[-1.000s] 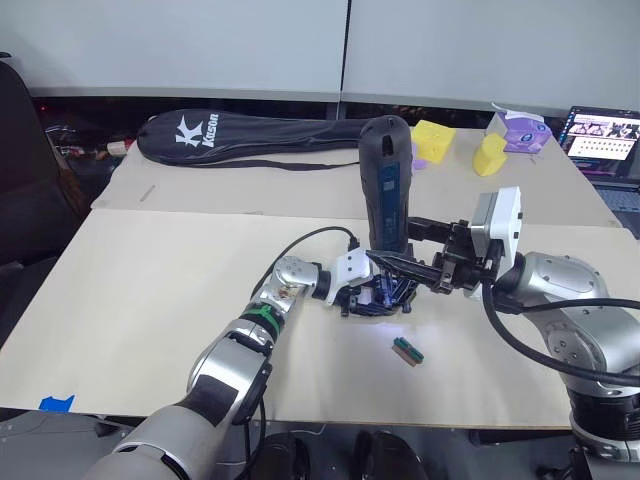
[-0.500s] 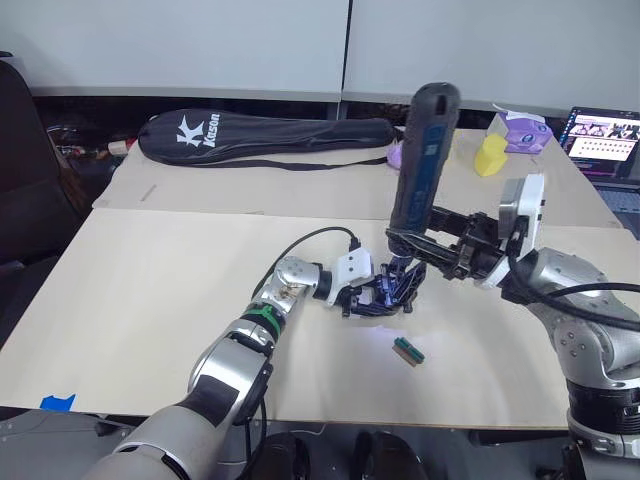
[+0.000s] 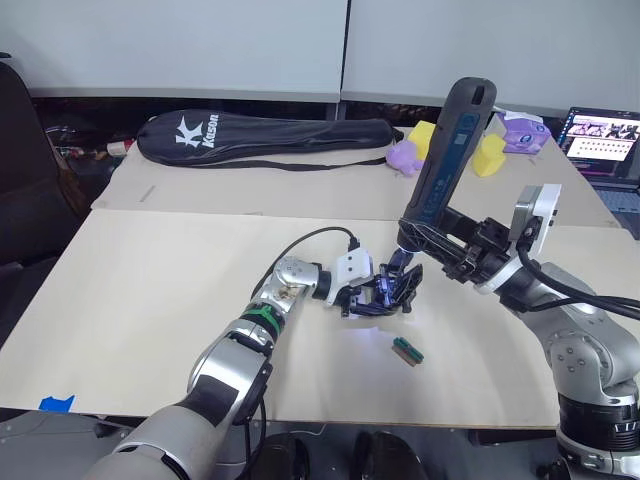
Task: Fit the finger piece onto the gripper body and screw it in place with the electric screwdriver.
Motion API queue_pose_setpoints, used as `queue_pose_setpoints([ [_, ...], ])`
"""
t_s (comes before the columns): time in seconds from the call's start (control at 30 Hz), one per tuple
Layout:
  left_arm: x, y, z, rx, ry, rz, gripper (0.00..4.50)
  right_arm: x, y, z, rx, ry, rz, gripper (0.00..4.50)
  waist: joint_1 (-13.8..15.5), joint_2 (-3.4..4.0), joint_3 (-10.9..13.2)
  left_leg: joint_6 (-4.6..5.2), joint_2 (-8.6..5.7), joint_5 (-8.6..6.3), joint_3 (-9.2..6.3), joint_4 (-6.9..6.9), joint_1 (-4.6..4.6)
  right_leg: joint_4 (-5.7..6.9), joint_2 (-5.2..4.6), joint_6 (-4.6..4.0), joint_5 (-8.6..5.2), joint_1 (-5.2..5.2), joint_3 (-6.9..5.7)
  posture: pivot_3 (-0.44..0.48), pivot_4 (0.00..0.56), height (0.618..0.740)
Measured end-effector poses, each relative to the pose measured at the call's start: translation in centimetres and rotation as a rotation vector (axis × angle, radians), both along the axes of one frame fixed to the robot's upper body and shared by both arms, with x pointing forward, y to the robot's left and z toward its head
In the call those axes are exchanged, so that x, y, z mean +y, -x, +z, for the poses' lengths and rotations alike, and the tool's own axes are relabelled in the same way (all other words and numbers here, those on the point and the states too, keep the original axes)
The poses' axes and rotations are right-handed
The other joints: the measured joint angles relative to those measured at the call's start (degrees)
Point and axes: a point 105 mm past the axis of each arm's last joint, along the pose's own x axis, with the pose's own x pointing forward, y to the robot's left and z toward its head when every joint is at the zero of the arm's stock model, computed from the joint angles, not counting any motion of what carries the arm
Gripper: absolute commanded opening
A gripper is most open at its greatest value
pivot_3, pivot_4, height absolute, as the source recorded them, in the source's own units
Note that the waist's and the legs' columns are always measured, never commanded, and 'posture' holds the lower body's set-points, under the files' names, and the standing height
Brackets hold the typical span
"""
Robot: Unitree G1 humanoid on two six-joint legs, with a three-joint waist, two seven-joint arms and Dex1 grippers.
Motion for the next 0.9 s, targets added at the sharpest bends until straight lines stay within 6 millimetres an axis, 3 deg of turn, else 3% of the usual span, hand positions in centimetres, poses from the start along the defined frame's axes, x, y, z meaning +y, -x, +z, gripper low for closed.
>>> queue_pose_setpoints([
  [0.67, 0.0, 0.0, -0.4, 0.013, -0.007, 0.014, 2.28, 0.5, 0.5, -0.4, -0.069, 0.092, 0.050, 1.90, 0.01, -0.67, -0.53, 0.01, 0.01, -0.04, -0.01, -0.07, 0.12, -0.02, -0.54, -0.09, 0.05, 0.04, -0.88, 0.000, 0.150, 0.740],
  [0.9, 0.0, 0.0, -0.3, 0.012, -0.002, 0.012, 2.28, 1.2, 1.0, 1.0, -0.096, 0.178, 0.057, 1.90, 0.05, -0.66, -0.52, 0.02, 0.00, -0.05, 0.00, -0.07, -0.01, -0.04, -0.57, -0.12, 0.07, -0.07, -0.90, 0.000, 0.150, 0.740],
])
